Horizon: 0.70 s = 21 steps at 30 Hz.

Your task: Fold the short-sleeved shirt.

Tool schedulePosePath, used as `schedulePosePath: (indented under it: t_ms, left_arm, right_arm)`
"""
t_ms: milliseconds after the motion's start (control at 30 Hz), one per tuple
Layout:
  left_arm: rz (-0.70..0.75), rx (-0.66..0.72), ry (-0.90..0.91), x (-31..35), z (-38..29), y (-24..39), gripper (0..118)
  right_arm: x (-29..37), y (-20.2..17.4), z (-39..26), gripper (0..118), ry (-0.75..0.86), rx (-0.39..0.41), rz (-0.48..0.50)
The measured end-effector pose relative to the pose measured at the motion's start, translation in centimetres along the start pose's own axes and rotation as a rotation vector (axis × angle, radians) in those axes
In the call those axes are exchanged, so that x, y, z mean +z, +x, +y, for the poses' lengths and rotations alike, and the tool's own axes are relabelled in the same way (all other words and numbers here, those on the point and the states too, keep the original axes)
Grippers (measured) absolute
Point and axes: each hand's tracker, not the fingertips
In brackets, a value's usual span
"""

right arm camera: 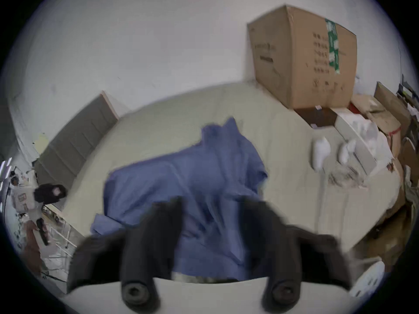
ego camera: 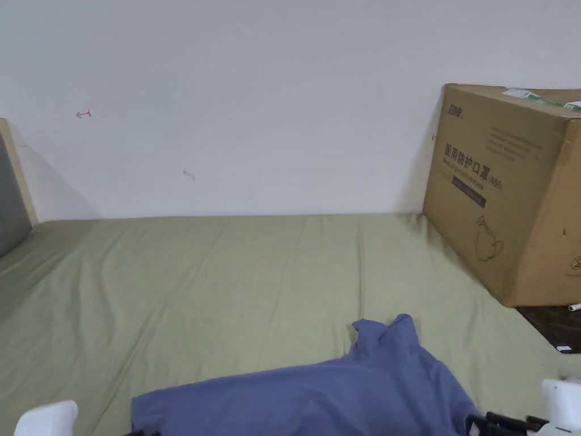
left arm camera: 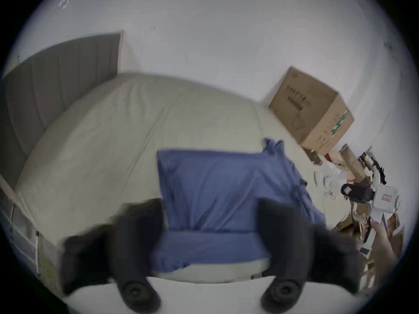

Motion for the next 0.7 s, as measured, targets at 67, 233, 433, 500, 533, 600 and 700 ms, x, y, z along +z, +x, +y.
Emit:
schedulePosePath:
  t_ms: [67, 233, 433, 500, 533, 600, 700]
  left_arm:
    - [0.021, -0.028, 0.029, 0.2, 0.2, 1.2, 0]
    - [-0.007, 0.011, 0.0, -2.6, 3.0, -0.1, 0]
    - [0.086, 0.169, -0.245, -14.6, 6.9, -7.3, 3]
    - [0.129, 0.182, -0.272, -18.0, 7.0, -9.3, 73]
    - [0.165, 0.174, -0.284, -19.6, 6.9, -10.1, 107]
    - [0.177, 0.172, -0.347, -22.9, 6.1, -11.9, 116]
    - [0.186, 0.142, -0.405, -26.6, 5.1, -13.0, 115]
  right_arm:
    - [-0.2, -0.8, 0.5, 4, 0.059, -0.017, 0.021]
    - [-1.5, -1.6, 1.7, 0, 0.127, -0.068, 0.122]
    - [-6.0, 0.1, 3.2, 0, 0.054, -0.197, 0.172]
    - [-7.2, 0.8, 3.3, 0, 0.047, -0.209, 0.169]
    - [-7.8, 0.9, 3.3, 0, 0.042, -0.214, 0.162]
    - [-8.8, 1.2, 3.0, 0, 0.019, -0.212, 0.143]
    - [-10.4, 1.9, 2.4, 0, -0.026, -0.212, 0.132]
